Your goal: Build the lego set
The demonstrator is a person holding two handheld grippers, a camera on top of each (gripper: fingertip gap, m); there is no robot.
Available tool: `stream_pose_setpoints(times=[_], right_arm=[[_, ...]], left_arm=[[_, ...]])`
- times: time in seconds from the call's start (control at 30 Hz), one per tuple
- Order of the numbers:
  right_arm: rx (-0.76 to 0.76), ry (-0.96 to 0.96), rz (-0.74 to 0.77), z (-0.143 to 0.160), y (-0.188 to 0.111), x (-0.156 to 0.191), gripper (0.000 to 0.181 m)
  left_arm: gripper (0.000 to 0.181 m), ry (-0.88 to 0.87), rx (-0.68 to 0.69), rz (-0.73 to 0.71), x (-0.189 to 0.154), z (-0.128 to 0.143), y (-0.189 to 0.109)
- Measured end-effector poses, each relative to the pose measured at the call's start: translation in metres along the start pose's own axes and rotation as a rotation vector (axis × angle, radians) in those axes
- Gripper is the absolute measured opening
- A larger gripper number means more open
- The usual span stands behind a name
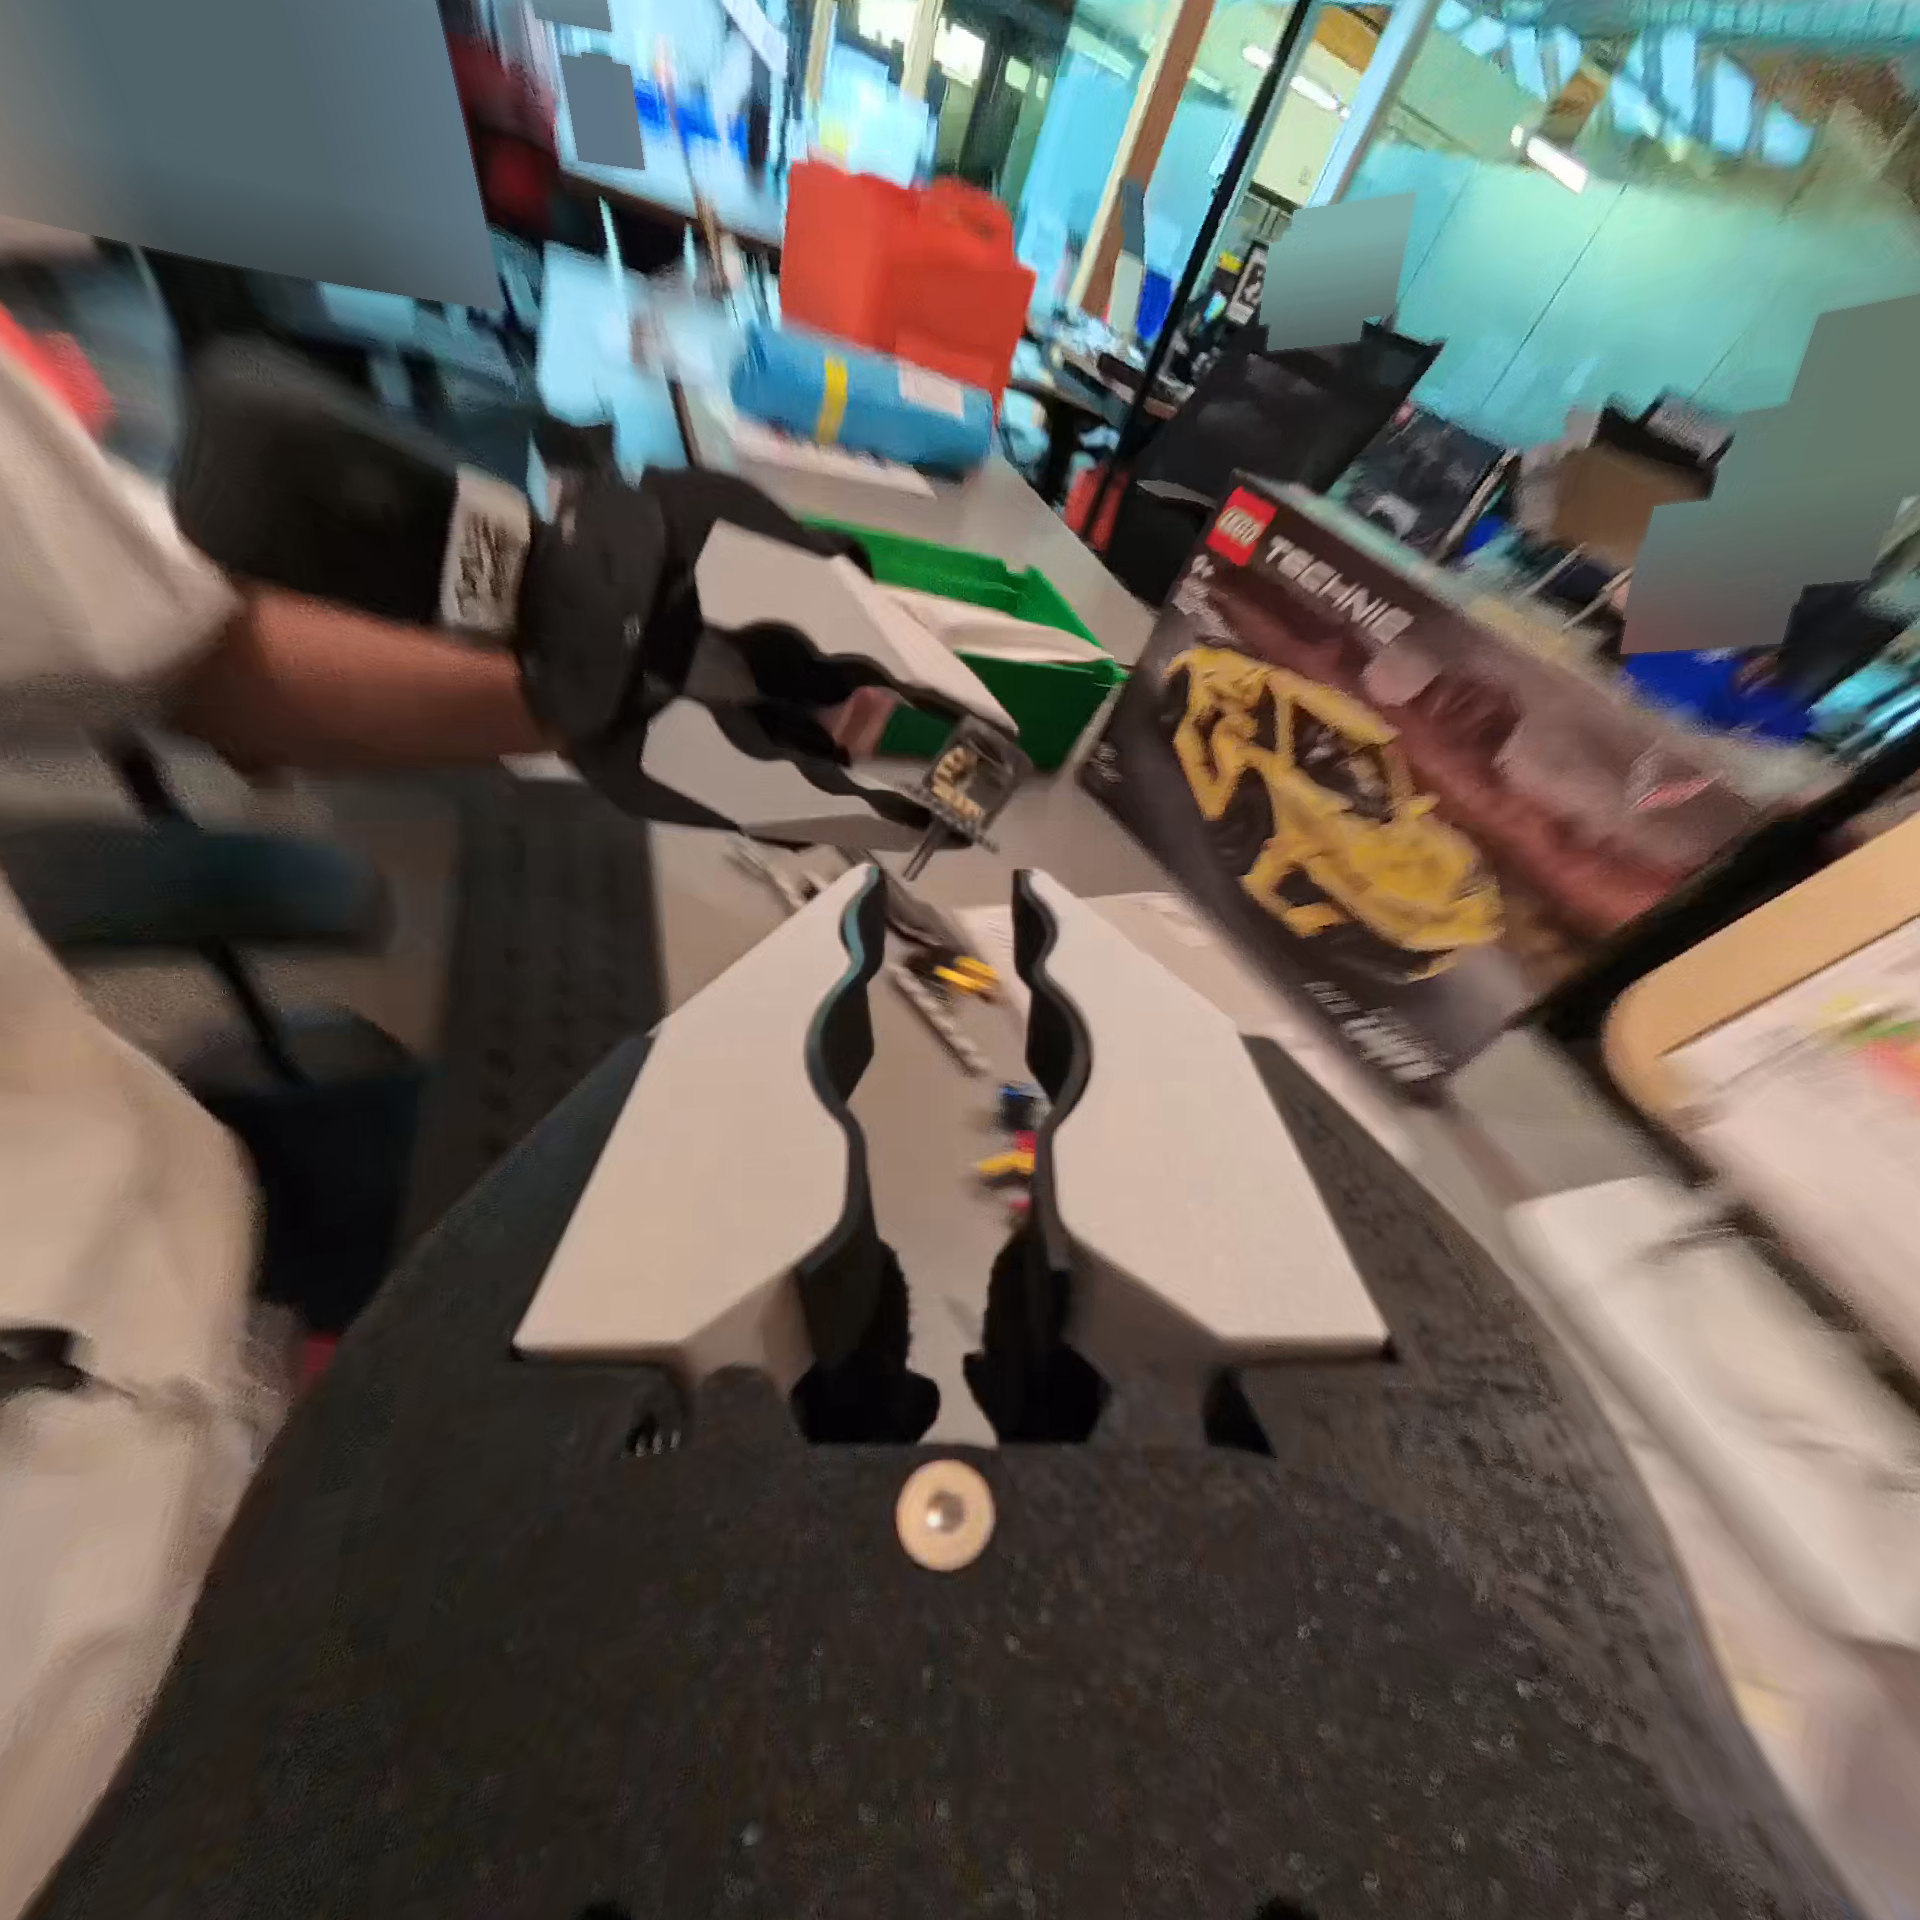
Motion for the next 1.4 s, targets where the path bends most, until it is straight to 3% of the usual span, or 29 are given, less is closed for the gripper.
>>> stream_pose_setpoints(times=[0.1,0.17,0.53,0.77,0.93,1.13,1.4], right_arm=[[-0.122,0.37,-0.027,0.035,0.009,-0.004,0.03],[-0.127,0.442,-0.034,0.047,0.017,0.003,0.038],[-0.117,0.411,0.075,0.049,0.045,0.022,0.036],[-0.129,0.391,0.128,0.05,0.046,0.024,0.03],[-0.094,0.23,0.264,0.035,0.037,0.027,0.026],[0.037,0.063,0.257,0.021,0.044,0.036,0.023],[0.069,0.014,0.282,0.015,0.043,0.034,0.005]], left_arm=[[0.023,0.061,0.003,-0.044,-0.008,0.008,0.0],[0.023,0.11,0.018,-0.04,-0.015,0.013,0.001],[0.023,0.098,0.065,-0.054,-0.036,0.017,0.001],[0.023,0.133,0.068,-0.119,-0.04,0.015,0.001],[0.023,0.144,0.077,-0.166,-0.037,0.017,0.004],[0.023,0.267,0.067,-0.171,-0.04,0.015,0.006],[0.023,0.343,0.05,-0.184,-0.042,0.011,0.007]])
Point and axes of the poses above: each gripper's, where its closed fingertips meet, y out along the fingers, z out of its underside, x = y × z across the jaws, the point moved 10 cm from there along -y, back along the fingers, and after that the axes turned 10 degrees about -y, right-handed, at the moved point
